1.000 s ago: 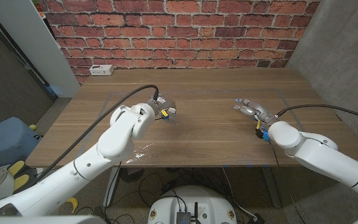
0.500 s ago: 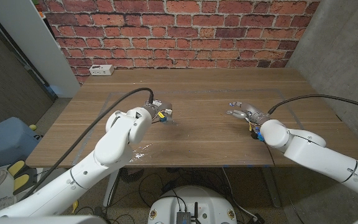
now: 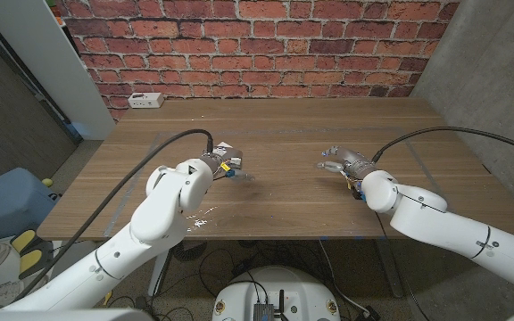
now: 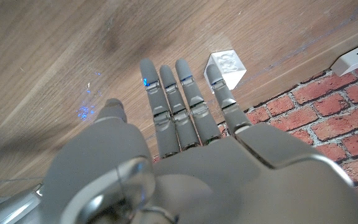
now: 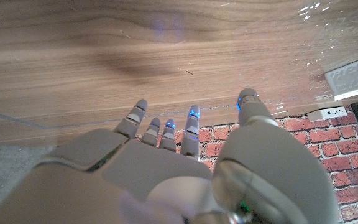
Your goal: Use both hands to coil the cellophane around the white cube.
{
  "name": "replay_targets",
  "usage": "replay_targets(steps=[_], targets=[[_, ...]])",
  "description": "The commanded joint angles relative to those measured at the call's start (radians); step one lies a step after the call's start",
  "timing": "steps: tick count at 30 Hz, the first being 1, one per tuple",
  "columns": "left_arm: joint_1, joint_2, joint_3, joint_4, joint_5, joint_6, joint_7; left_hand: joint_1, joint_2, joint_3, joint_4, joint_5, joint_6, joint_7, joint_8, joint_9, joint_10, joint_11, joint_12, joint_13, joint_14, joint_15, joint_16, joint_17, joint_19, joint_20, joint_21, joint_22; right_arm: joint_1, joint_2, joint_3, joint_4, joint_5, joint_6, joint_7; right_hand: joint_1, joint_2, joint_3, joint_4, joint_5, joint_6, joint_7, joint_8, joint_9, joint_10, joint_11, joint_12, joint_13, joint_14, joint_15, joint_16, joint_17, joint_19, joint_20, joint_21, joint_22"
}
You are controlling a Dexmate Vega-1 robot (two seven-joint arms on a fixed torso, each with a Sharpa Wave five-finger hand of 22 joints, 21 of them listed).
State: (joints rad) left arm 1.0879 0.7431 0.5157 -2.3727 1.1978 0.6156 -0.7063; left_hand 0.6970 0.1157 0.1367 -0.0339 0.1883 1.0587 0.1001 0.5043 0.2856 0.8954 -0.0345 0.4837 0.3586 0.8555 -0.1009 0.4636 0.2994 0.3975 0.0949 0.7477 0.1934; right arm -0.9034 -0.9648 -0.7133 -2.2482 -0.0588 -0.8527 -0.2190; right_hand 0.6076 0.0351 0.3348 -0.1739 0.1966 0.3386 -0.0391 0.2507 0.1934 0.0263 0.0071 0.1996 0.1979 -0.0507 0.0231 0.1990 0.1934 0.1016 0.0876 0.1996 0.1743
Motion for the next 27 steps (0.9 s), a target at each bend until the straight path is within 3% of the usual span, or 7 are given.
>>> replay_targets(steps=[1,7,17,27], targets=[[0.016,0.019,-0.003,-0.01,-0.05,0.045,0.031,0.007,0.005,0.004,-0.02,-0.003,0.06,0.007,0.059,0.037,0.08,0.005,0.043,0.04,0.07,-0.008,0.069,0.056,0.045,-0.002,0.021,0.008,0.053,0.039,-0.107,0.01,-0.141,-0.063,0.027,0.033,-0.03,-0.008,-0.003,0.017,0.053,-0.003,0.023,0.009,0.012,-0.002,0.005,0.006,-0.001,-0.006,0.003,0.005,-0.004,0.002,-0.002,0.006],[0.026,0.04,-0.012,-0.019,-0.104,0.05,0.067,0.006,0.007,0.006,-0.031,-0.005,0.099,0.009,0.111,0.077,0.134,0.01,0.074,0.08,0.109,-0.006,0.121,0.103,0.071,-0.002,0.036,0.011,0.067,0.061,-0.158,0.009,-0.213,-0.121,0.038,0.054,-0.051,-0.018,0.001,0.025,0.074,0.0,0.035,0.016,0.025,-0.011,0.007,0.006,0.012,-0.014,0.01,0.006,0.0,0.0,0.001,0.006],[0.035,0.082,-0.023,-0.031,-0.191,0.048,0.154,0.003,0.01,0.01,-0.033,-0.006,0.097,0.012,0.129,0.096,0.136,0.014,0.08,0.099,0.112,-0.004,0.128,0.113,0.07,-0.002,0.039,0.013,0.059,0.096,-0.215,0.019,-0.305,-0.16,0.017,0.073,-0.07,-0.032,0.007,0.035,0.096,-0.001,0.054,0.028,0.05,-0.014,0.012,0.007,0.038,-0.033,0.021,0.009,0.012,0.0,0.007,0.007],[0.044,0.129,-0.036,-0.044,-0.283,0.05,0.236,0.004,0.01,0.015,-0.038,-0.007,0.095,0.016,0.147,0.116,0.14,0.013,0.086,0.12,0.113,0.003,0.132,0.121,0.068,-0.001,0.041,0.013,0.061,0.112,-0.267,0.029,-0.393,-0.19,0.032,0.138,-0.096,-0.043,0.001,0.055,0.121,-0.023,0.083,0.043,0.076,-0.039,0.014,0.009,0.059,-0.062,0.027,0.01,0.035,-0.027,0.013,0.007]])
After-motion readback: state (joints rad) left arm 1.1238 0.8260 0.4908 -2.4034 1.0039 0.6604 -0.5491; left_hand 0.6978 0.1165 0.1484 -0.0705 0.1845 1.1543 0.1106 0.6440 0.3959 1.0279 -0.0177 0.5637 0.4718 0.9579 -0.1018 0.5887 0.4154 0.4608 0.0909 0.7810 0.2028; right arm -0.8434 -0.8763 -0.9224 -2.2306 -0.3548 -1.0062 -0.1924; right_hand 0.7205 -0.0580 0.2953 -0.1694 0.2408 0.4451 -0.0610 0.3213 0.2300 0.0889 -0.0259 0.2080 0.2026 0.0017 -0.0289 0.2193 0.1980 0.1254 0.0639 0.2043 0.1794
